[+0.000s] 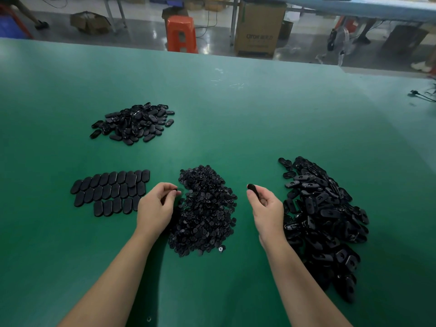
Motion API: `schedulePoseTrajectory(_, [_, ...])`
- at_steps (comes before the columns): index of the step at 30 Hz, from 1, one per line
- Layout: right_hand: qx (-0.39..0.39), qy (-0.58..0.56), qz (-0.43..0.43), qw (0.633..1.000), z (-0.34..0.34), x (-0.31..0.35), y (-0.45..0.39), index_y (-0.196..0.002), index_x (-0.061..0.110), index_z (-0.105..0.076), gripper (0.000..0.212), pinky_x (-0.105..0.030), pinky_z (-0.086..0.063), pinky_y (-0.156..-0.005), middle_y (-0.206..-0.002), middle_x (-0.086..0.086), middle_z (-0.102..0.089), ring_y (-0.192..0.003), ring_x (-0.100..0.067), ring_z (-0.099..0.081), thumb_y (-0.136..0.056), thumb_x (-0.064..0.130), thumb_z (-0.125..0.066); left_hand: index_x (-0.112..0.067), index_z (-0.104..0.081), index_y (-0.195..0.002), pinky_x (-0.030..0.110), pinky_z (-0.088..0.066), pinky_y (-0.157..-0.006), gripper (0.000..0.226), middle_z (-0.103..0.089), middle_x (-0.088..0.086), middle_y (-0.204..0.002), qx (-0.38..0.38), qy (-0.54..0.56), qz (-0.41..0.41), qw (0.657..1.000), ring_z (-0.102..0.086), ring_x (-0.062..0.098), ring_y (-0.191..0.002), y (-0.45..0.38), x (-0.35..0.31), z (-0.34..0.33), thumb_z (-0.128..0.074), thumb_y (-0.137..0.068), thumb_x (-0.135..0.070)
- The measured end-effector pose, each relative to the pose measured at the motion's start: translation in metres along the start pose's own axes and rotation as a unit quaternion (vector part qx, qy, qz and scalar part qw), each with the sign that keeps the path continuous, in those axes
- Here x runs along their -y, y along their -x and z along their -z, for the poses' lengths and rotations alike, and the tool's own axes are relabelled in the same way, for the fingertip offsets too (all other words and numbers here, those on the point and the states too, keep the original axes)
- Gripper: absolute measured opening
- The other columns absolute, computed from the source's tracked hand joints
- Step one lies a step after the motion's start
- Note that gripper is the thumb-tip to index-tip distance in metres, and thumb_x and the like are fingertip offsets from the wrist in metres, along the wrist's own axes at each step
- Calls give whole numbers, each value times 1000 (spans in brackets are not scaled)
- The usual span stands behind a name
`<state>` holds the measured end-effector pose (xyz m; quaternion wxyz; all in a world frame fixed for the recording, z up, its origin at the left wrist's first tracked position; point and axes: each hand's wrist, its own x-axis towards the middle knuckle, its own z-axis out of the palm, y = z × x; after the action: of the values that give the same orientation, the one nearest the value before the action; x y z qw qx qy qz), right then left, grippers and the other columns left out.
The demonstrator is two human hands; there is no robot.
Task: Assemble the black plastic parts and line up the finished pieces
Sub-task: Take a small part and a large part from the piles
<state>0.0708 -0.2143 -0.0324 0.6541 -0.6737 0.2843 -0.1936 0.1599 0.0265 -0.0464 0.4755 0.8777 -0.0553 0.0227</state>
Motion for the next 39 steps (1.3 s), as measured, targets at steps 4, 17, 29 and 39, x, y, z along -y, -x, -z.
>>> schedulePoseTrajectory(4, [-10, -13, -8, 1000, 5, -7, 6, -100, 26, -65, 9, -22, -56, -68, -81, 10, -72, -73, -9, -68, -98, 17, -66, -38, -65, -88, 21, -54, -70, 19, -71, -30, -84, 1, -16, -5, 1000, -68, 0, -77, 0, 0, 1, -65, -96, -21])
schedulePoseTrajectory(17, [-7, 79, 35, 996, -2, -18, 15, -122, 29, -61, 22, -20, -55, -82, -91, 14, -74, -89, 0, -73, -107, 18, -48, -49, -76, -85, 25, -49, -74, 33, -75, -6, -89, 17, 134, 88, 987, -61, 9, -79, -11, -10, 6, -72, -92, -17])
schedulePoseTrajectory(29, [-19, 94, 36, 995, -3, -14, 16, -101, 36, -52, 21, -30, -56, -79, -79, 11, -74, -80, -4, -73, -110, 23, -37, -8, -69, -95, 26, -48, -44, 5, -77, 4, -87, 108, 222, 104, 963, -56, 12, -48, -3, -70, -18, -65, -95, -5])
schedulePoseTrajectory(39, [-37, 122, 48, 991, -2, -17, 14, -101, 31, -59, 23, -35, -57, -78, -88, 5, -74, -82, -12, -73, -109, 21, -39, -12, -73, -81, 23, -41, -39, 10, -65, -4, -61, 206, 130, 91, 966, -48, 16, -35, 16, -124, -83, -73, -88, -6])
